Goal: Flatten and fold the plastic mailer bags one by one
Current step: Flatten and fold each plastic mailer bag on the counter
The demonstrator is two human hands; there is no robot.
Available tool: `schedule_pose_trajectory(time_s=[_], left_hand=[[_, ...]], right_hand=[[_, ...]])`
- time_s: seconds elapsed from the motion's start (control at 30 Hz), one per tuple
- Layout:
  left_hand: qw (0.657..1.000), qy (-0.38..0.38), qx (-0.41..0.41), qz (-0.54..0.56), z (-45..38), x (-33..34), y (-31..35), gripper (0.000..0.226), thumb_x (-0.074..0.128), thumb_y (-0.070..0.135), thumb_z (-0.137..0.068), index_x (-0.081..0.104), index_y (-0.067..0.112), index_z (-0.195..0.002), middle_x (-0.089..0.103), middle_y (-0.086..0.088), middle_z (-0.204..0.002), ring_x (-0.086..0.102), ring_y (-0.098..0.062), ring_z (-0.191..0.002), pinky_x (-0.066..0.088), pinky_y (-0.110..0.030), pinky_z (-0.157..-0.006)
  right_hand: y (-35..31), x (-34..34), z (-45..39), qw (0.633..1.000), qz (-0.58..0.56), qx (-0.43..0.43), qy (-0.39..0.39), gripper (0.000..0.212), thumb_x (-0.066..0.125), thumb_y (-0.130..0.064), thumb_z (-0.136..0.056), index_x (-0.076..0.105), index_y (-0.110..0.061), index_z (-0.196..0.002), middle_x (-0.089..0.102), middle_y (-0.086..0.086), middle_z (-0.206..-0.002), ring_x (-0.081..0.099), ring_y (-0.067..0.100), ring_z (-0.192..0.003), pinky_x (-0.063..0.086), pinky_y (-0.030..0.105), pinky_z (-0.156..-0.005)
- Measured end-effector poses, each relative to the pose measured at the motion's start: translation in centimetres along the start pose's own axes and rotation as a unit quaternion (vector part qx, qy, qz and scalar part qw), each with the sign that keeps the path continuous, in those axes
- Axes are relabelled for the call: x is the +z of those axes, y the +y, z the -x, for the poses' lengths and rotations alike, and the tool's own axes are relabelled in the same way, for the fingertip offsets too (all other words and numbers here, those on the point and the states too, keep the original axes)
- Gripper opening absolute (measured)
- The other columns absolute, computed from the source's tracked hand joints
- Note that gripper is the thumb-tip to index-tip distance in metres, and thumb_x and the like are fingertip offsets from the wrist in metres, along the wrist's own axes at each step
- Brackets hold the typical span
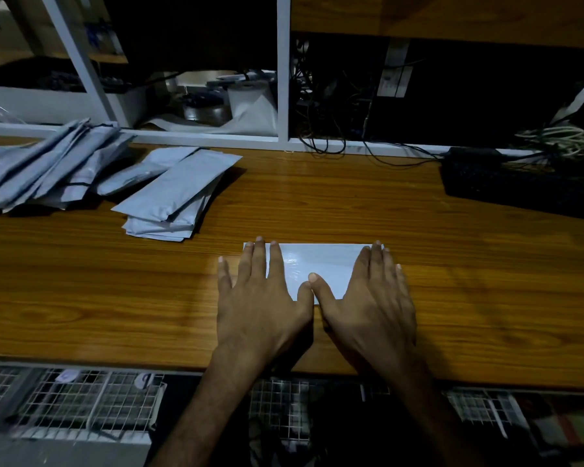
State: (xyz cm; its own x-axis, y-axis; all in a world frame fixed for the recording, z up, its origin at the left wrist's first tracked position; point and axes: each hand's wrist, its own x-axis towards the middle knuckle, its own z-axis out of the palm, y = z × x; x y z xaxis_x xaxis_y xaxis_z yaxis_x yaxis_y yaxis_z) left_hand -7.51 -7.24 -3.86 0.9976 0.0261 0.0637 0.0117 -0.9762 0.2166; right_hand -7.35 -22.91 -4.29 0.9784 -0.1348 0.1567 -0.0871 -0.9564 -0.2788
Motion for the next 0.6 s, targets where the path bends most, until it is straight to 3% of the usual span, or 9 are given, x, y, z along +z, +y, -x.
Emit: schedule_pose_trajectory(time_s=[0.23, 0.47, 0.6], left_hand=[[0.999, -0.002, 0.030, -0.027, 0.1, -0.4, -2.0, 0.087, -0.003, 0.069, -0.094, -0.005, 0.020, -0.166, -0.008, -0.004, -0.174, -0.012, -0.019, -0.160, -0.014, -0.052, -0.126], [0.998, -0.008, 0.054, -0.031, 0.7, -1.4, -4.8, 0.082, -0.013, 0.057, -0.093, -0.004, 0.021, -0.166, -0.007, -0.001, -0.174, -0.016, -0.017, -0.158, -0.015, -0.051, -0.126], [0.999, -0.007, 0.049, -0.021, 1.2, -1.7, -6.0, 0.076, -0.007, 0.052, -0.097, -0.001, 0.021, -0.167, -0.006, -0.001, -0.174, -0.017, -0.016, -0.158, -0.013, -0.049, -0.127]], right_hand=[[1.2, -0.6, 0.0, 1.000, 0.006, -0.007, -0.015, 0.114, 0.009, -0.093, -0.085, 0.002, -0.012, -0.165, -0.005, 0.005, -0.173, -0.008, 0.017, -0.159, -0.006, 0.039, -0.129], [3.6, -0.9, -0.6, 0.999, 0.019, -0.020, -0.021, 0.073, 0.012, -0.057, -0.106, 0.006, -0.015, -0.166, 0.001, 0.001, -0.174, -0.001, 0.015, -0.160, 0.001, 0.042, -0.130], [5.3, -1.4, -0.8, 0.999, 0.011, -0.023, -0.029, 0.062, 0.015, -0.043, -0.110, 0.006, -0.019, -0.166, 0.004, -0.003, -0.174, 0.001, 0.013, -0.159, 0.000, 0.040, -0.129]])
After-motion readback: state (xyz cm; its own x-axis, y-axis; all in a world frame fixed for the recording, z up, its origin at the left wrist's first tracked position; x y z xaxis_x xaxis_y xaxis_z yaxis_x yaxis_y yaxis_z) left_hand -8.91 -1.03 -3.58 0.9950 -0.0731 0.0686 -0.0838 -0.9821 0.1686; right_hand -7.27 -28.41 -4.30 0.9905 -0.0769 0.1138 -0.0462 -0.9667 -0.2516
